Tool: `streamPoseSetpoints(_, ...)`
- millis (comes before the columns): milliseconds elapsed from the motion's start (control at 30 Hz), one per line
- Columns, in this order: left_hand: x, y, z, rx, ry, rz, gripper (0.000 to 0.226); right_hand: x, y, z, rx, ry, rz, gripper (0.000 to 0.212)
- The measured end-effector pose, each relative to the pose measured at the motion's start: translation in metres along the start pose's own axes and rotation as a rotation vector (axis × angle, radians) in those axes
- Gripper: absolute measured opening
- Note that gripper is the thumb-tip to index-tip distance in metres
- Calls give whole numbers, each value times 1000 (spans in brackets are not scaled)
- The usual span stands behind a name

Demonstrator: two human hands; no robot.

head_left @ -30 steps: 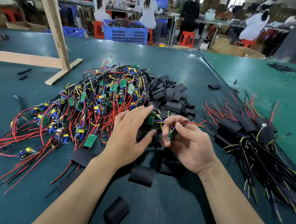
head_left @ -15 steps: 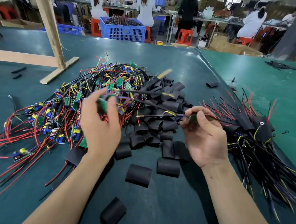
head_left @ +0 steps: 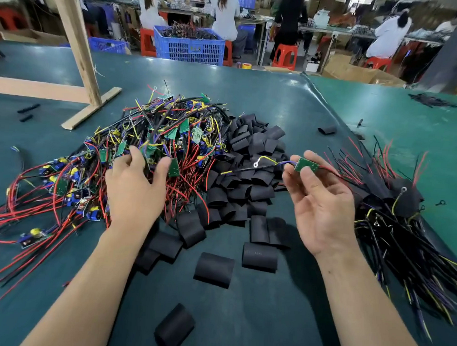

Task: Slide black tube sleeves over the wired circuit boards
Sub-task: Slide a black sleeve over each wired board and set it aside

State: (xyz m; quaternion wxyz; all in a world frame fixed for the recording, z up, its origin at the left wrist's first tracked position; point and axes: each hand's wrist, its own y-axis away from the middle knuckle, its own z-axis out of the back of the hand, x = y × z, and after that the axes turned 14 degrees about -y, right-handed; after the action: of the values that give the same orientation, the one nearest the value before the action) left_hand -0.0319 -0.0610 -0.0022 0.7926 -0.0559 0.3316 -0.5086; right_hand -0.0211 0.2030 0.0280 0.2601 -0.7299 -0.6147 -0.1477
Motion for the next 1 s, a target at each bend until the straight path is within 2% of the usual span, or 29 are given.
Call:
streamPoseSetpoints(67,-1,3,1,-13,-153,-31,80,4,0,-1,-5,-63,-13,22)
streamPoseSetpoints(100,-3,4,2,-83,-168,-45,77,6,0,-1,-5,-103,-31,21)
streamPoseSetpoints(167,-10,5,7,-334,-102,-189,54,9,0,0,-2,-182,-60,22)
streamPoseSetpoints(233,-19,10,11,-568,96,-474,23,11,0,-2,-7,-241,-82,21)
streamPoseSetpoints(300,-29,23,14,-560,336,-708,16,12,1,-3,5,-259,-108,19)
streamPoseSetpoints(367,-41,41,15,-423,478,-835,20,11,3,-5,23,-255,-156,22)
streamPoseSetpoints(467,-56,61,8,-341,468,-952,22,6,7,-7,45,-257,-232,63)
streamPoseSetpoints(500,-57,62,5,-341,457,-961,18,4,8,-9,42,-246,-243,66)
streamPoseSetpoints(567,-58,59,2,-327,416,-928,20,-1,10,-12,26,-193,-250,55)
streamPoseSetpoints(700,-55,59,-1,-82,442,-851,54,-13,15,-17,-10,154,-183,18)
streamPoseSetpoints(767,-54,61,-1,-20,508,-846,60,-21,18,-17,12,420,-146,26)
streamPoseSetpoints(867,-56,64,0,-110,532,-803,31,-28,21,-14,93,555,-155,34)
streamPoseSetpoints(933,-60,66,5,-62,620,-675,17,-29,22,-14,105,582,-158,40)
streamPoseSetpoints(1000,-65,68,7,92,751,-493,14,-30,21,-13,106,600,-137,53)
